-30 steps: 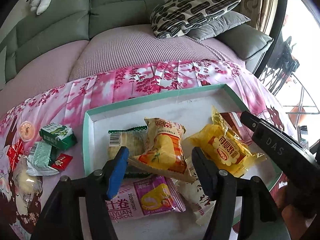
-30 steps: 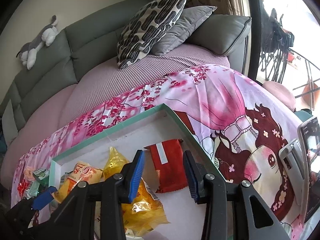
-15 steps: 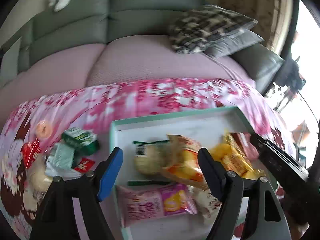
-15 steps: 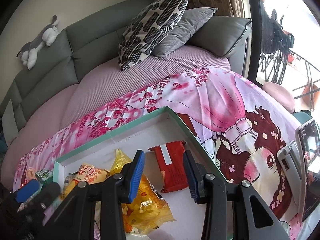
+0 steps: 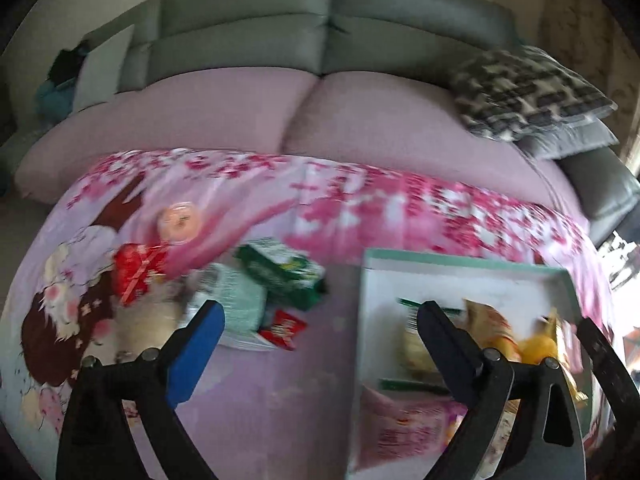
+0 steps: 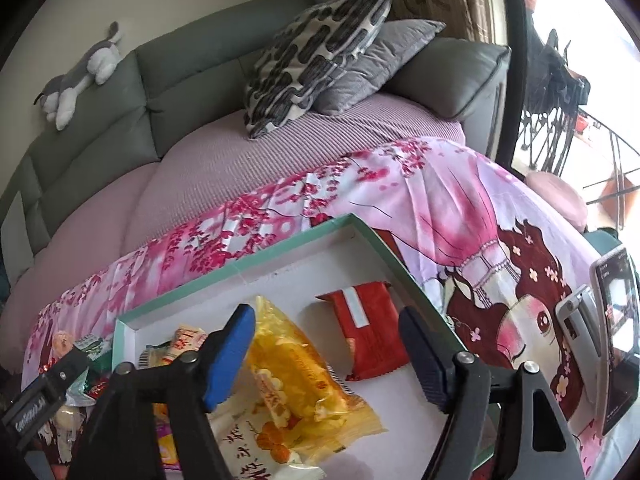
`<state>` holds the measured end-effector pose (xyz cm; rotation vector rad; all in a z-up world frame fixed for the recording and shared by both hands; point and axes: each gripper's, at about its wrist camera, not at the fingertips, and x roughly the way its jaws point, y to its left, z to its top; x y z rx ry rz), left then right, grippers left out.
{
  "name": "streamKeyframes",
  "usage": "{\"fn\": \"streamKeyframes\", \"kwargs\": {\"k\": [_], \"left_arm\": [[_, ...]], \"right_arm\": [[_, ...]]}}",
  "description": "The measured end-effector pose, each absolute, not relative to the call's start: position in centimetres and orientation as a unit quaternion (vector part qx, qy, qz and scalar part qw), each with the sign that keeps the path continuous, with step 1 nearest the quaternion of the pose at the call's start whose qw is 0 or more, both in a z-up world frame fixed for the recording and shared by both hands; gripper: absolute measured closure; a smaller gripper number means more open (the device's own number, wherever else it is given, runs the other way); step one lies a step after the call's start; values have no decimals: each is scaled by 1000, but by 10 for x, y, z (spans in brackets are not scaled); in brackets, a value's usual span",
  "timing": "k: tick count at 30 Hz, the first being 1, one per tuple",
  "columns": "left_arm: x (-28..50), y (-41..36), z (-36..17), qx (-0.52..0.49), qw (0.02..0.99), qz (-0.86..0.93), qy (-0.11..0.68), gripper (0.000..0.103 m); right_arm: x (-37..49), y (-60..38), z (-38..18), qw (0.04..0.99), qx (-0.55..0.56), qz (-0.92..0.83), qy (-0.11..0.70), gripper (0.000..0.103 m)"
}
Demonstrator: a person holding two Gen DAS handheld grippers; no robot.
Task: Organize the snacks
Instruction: 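Move both tools back toward the remaining snack pile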
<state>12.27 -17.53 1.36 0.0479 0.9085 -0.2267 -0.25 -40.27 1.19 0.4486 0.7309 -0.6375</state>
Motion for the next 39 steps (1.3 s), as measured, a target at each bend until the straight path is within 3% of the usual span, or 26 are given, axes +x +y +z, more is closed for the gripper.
{"fn": "streamKeyframes", "kwargs": {"k": [8, 9, 14, 39], "left_arm": [[134, -138, 19, -2, 902, -51, 429, 4], [135, -134, 20, -5, 903, -46, 428, 4], [134, -118, 25, -17, 907, -28, 419, 0], [125, -51, 44, -10, 905, -35, 423, 0]], "right_arm": [[10, -383, 17, 878, 186, -274, 346, 7], [11, -381, 18, 880, 182, -272, 345, 0], [16, -372, 20, 886, 174, -261, 340, 0], [49, -264, 30, 910, 139, -180, 348, 0]]}}
